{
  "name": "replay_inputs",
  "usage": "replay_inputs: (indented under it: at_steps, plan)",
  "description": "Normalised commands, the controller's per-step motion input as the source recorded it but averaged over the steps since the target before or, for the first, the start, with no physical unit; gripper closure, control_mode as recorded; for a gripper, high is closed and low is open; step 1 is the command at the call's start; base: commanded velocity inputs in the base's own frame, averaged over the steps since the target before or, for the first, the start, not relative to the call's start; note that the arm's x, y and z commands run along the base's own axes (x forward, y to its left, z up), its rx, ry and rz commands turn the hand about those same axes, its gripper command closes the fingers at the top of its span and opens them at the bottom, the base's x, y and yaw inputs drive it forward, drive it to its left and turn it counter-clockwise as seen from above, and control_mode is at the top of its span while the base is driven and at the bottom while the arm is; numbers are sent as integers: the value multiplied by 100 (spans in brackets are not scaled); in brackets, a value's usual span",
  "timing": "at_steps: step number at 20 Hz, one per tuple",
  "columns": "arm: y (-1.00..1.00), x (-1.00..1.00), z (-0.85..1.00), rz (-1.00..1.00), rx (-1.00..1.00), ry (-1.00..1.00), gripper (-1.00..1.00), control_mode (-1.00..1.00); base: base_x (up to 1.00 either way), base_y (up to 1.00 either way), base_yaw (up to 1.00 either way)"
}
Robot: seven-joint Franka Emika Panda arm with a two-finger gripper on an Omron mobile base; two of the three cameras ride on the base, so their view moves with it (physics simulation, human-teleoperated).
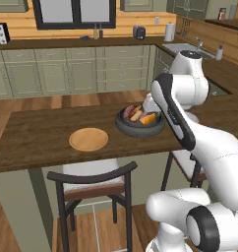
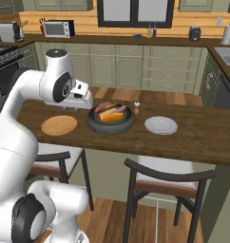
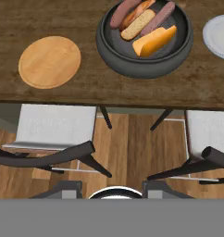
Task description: Place one bun and one sausage from the bowl on each plate.
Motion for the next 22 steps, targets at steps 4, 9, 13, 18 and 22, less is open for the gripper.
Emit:
replay_inputs:
  at_steps: [4,9,13,18,22]
  plan:
    - [-60,1,-24,-13,4,3,-100,-100,0,0,0]
    - [-84,40,-33,-30,2,8,-100,-100,0,0,0]
    - [-3,86,-14,-16,0,3,-100,-100,0,0,0]
    - [20,100,-24,-3,3,3,-100,-100,0,0,0]
    - [-18,99,-46,-1,20,0,-100,-100,0,0,0]
